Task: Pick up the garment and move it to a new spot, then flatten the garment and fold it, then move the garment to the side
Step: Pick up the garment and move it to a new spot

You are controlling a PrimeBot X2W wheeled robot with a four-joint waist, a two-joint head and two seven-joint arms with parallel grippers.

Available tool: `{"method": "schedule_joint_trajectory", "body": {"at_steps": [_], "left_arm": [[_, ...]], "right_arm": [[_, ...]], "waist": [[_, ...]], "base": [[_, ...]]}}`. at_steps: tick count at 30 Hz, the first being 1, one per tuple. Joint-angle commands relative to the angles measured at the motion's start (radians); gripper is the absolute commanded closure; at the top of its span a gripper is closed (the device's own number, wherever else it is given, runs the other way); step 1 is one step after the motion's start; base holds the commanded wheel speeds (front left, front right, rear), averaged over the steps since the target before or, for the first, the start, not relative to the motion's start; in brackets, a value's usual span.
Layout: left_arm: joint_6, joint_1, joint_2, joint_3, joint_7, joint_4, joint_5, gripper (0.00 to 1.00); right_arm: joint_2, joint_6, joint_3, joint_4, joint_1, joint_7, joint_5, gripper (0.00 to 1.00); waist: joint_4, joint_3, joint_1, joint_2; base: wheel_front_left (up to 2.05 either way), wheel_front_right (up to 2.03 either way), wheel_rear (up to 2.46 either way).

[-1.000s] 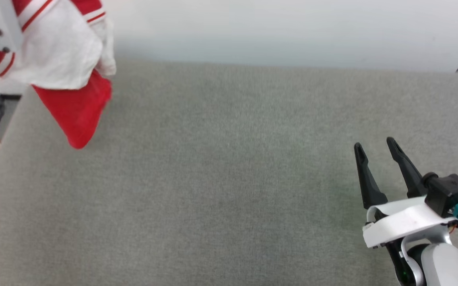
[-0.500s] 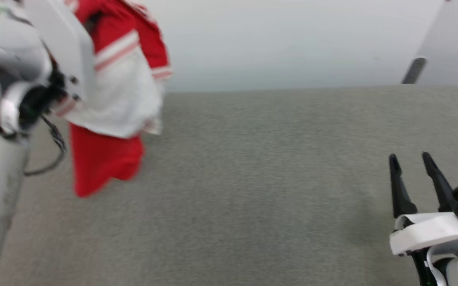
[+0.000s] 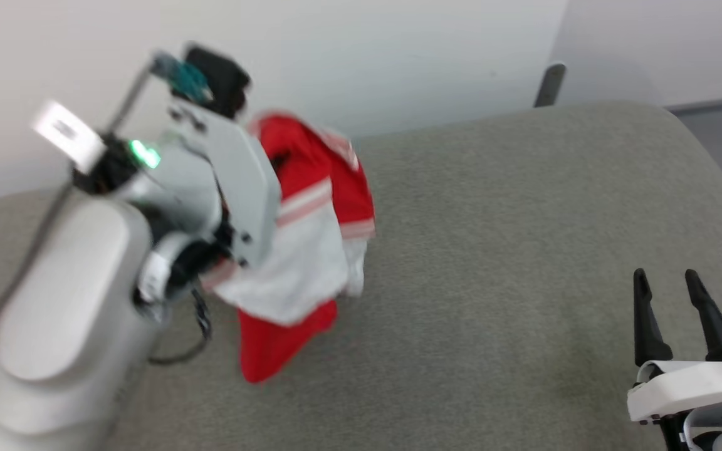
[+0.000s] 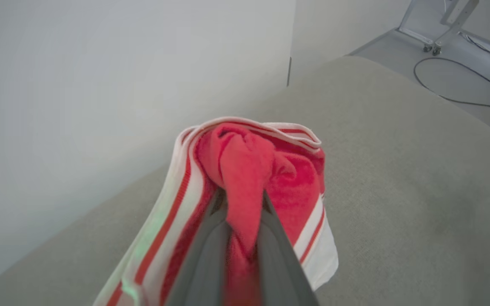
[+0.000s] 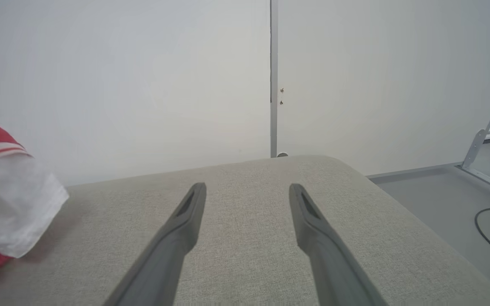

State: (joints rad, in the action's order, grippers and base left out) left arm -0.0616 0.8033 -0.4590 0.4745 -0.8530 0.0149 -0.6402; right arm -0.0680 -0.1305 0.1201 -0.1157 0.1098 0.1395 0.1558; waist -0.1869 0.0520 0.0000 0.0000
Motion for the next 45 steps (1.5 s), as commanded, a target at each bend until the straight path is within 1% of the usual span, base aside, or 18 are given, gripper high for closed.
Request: {"method": "schedule_joint_trajectory", "body": {"at_steps": [1,7,11,18,21,22,23,24,25,26,27,33,39,43,45], "left_arm": [[0.000,-0.029,0.008,0.010,0.002,0.014,-0.012,1.00],[0.014,-0.112,0.039,0.046,0.018,0.134,-0.037,1.00],[0.027,-0.153,0.060,0.060,0.053,0.238,-0.044,1.00],[0.046,-0.181,0.103,0.075,0.124,0.425,-0.054,1.00],[0.064,-0.170,0.120,0.082,0.139,0.499,-0.059,1.00],[0.073,-0.162,0.120,0.089,0.143,0.517,-0.053,0.86],[0.073,-0.162,0.120,0.089,0.143,0.517,-0.053,0.86],[0.081,-0.155,0.121,0.094,0.149,0.535,-0.047,0.64],[0.089,-0.150,0.127,0.096,0.152,0.550,-0.050,0.56],[0.099,-0.146,0.134,0.096,0.153,0.565,-0.057,0.34],[0.108,-0.138,0.137,0.096,0.155,0.574,-0.063,0.00],[0.136,-0.097,0.158,0.098,0.178,0.590,-0.077,0.00],[0.153,-0.093,0.162,0.086,0.199,0.523,-0.101,0.00],[0.156,-0.128,0.146,0.057,0.262,0.453,-0.119,0.00],[0.157,-0.146,0.132,0.038,0.312,0.415,-0.118,0.00]], "right_arm": [[0.006,-0.001,-0.003,-0.007,-0.004,0.009,0.005,0.00],[0.014,-0.001,-0.030,-0.055,0.024,0.037,0.018,0.00],[0.017,-0.001,-0.051,-0.084,0.039,0.052,0.027,0.00],[0.018,-0.001,-0.075,-0.124,0.068,0.074,0.044,0.00],[0.018,-0.001,-0.082,-0.138,0.075,0.081,0.046,0.00],[0.019,-0.001,-0.084,-0.141,0.078,0.082,0.046,0.00],[0.019,-0.001,-0.084,-0.141,0.078,0.082,0.046,0.00],[0.018,-0.001,-0.084,-0.145,0.080,0.084,0.046,0.00],[0.018,-0.001,-0.083,-0.149,0.082,0.084,0.045,0.00],[0.018,-0.001,-0.082,-0.153,0.083,0.086,0.044,0.00],[0.018,-0.001,-0.083,-0.156,0.085,0.087,0.042,0.00],[0.019,-0.001,-0.087,-0.167,0.076,0.090,0.032,0.00],[0.006,-0.001,-0.096,-0.165,0.055,0.081,0.023,0.00],[-0.001,-0.001,-0.105,-0.157,0.038,0.074,0.019,0.00],[-0.007,-0.001,-0.109,-0.154,0.031,0.073,0.018,0.00]], "waist": [[-0.040,0.030,0.0000,0.0000],[-0.078,0.057,0.0000,0.0000],[-0.097,0.070,0.0000,0.0000],[-0.113,0.089,0.0000,0.0000],[-0.110,0.089,0.0000,0.0000],[-0.108,0.087,0.0000,0.0000],[-0.108,0.087,0.0000,0.0000],[-0.105,0.084,0.0000,0.0000],[-0.101,0.080,0.0000,0.0000],[-0.095,0.076,0.0000,0.0000],[-0.090,0.072,0.0000,0.0000],[-0.043,0.036,0.0000,0.0000],[0.024,-0.007,0.0000,0.0000],[0.069,-0.041,0.0000,0.0000],[0.089,-0.057,0.0000,0.0000]], "base": [[0.00,0.00,0.00],[0.00,0.00,0.00],[0.00,0.00,0.00],[0.00,0.00,0.00],[0.00,0.00,0.00],[0.00,0.00,0.00],[0.00,0.00,0.00],[0.00,0.00,0.00],[0.00,0.00,0.00],[0.00,0.00,0.00],[0.00,0.00,0.00],[0.00,0.00,0.00],[0.00,0.00,0.00],[0.00,0.00,0.00],[0.00,0.00,0.00]]}}
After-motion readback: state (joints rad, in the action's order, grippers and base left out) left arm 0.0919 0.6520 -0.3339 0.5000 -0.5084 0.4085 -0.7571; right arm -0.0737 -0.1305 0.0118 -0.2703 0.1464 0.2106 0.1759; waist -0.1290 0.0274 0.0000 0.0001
